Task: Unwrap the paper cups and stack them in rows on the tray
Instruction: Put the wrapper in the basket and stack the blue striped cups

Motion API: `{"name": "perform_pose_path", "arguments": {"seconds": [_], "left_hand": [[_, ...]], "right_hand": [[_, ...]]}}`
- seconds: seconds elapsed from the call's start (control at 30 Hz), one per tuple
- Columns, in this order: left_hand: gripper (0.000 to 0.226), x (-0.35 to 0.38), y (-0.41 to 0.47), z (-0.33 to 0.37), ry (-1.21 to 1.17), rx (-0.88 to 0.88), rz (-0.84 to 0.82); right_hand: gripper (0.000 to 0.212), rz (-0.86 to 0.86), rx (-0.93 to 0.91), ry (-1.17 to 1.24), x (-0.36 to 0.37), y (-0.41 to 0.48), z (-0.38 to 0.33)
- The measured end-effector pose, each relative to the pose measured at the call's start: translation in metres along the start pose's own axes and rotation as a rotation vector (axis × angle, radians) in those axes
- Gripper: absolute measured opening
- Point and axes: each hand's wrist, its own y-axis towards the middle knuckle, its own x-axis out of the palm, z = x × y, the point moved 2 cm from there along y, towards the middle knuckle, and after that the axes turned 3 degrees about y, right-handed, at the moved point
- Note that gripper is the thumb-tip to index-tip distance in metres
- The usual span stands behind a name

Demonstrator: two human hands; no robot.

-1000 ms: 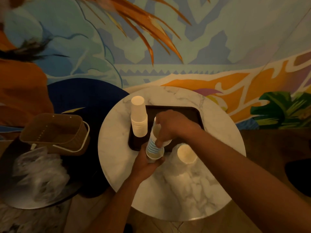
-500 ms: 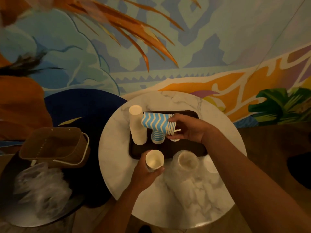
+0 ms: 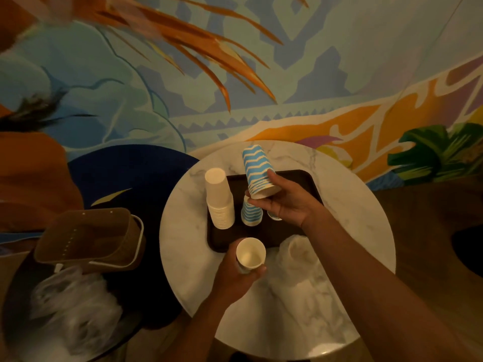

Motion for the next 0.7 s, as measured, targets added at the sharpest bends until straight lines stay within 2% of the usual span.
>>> {"name": "perform_pose_path", "arguments": {"seconds": [0.13,0.33,0.53,0.7], "left_hand": [[0.085,0.001,0.0,0.001,-0.015,-0.016,0.003],[0.086,0.005,-0.001,0.0,-0.02,-0.028,0.016],[0.096,0.006,-0.002,0.001,-0.016,-0.032,0.028],[0.082,0.006,-0.003,-0.004,-0.02,-0.038,0.049]], "right_hand": [[0.059,0.105,-0.046,-0.201,0.001,0.015,-0.009],[0.043,0.247,-0.139,-0.289,0.0,0.034,-0.016],[0.057,0.483,-0.28,-0.642,-0.005,0.047,-0.007],[0.07,0.591,-0.348,-0.814,-0.017,0.066,0.004]]}}
